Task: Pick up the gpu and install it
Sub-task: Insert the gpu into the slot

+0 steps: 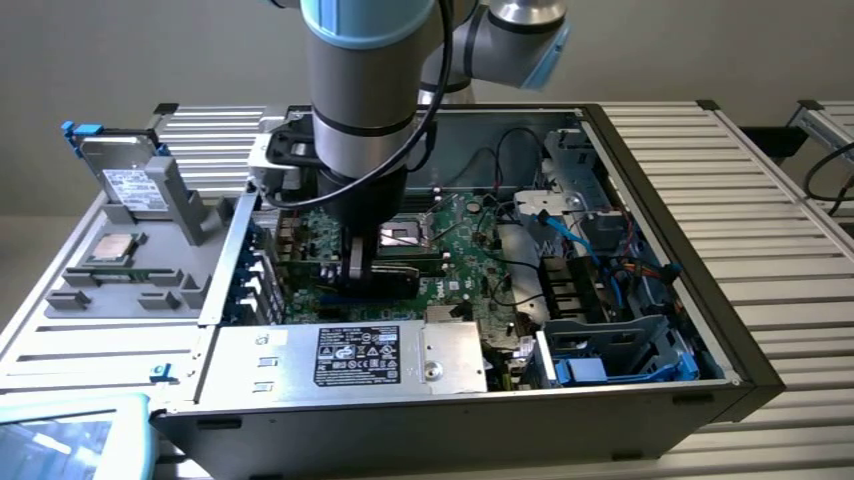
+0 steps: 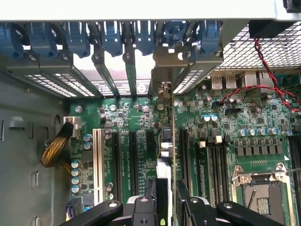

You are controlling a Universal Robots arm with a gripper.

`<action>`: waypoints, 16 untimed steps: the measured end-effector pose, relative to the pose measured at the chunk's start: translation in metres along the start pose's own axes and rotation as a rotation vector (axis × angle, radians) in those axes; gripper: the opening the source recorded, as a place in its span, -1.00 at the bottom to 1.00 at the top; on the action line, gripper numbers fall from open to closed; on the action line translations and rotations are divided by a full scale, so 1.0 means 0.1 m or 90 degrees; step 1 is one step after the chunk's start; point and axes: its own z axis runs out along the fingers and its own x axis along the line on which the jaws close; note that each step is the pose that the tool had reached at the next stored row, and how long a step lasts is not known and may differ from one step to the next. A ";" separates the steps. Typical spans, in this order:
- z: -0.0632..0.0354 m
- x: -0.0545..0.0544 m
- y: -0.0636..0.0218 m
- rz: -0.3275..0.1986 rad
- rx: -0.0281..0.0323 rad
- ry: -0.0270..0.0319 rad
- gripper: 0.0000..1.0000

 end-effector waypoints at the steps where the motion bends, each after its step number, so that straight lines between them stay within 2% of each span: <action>1: 0.001 0.00 -0.001 0.000 0.0000 -0.0001 -0.44; 12: 0.017 0.00 0.003 0.000 0.0002 0.0009 -0.44; 16: 0.020 -0.01 0.010 0.000 -0.0039 0.0010 -0.44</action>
